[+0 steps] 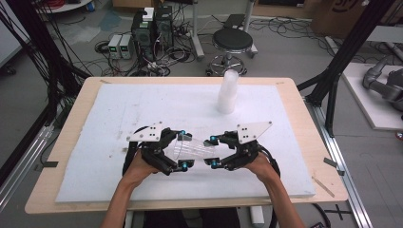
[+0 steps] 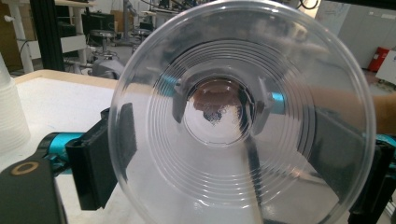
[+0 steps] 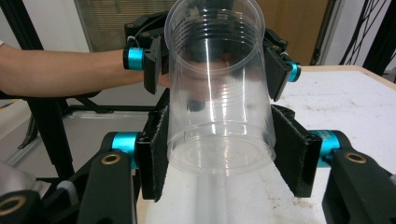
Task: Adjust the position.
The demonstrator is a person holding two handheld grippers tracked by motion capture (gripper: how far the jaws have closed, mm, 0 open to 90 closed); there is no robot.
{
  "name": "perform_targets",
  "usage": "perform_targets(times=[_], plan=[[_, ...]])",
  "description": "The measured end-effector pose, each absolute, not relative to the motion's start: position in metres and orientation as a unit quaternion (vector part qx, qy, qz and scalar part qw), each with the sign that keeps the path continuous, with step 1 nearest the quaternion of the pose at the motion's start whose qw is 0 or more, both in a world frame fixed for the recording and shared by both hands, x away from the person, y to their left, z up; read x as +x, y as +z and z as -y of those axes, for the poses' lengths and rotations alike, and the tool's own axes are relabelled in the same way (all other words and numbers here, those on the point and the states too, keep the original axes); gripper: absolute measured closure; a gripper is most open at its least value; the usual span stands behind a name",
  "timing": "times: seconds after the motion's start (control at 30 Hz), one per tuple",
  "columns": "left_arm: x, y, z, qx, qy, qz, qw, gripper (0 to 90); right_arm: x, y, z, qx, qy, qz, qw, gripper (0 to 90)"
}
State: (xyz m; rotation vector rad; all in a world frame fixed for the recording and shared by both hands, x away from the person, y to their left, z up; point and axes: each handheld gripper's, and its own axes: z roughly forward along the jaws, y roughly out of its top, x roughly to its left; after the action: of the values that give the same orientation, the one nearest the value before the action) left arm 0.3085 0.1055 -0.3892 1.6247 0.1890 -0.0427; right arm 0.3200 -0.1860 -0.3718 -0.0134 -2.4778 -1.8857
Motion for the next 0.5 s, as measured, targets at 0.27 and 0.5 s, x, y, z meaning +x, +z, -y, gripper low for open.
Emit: perform_targets(times=[0.27, 0.5], plan=[[0.3070, -0.3885, -0.1060, 0.723, -0.012, -0.074, 0.687, 22.9, 0.3206, -0.3725, 0.1854, -0.004, -0.606, 0.795, 0.014, 42.8], [0.3070, -0.3886, -0.1073, 0.723, -0.009, -0.074, 0.687, 29.5, 0.3205, -0.3736, 0.1847, -0.004, -0.605, 0.796, 0.017, 42.8]])
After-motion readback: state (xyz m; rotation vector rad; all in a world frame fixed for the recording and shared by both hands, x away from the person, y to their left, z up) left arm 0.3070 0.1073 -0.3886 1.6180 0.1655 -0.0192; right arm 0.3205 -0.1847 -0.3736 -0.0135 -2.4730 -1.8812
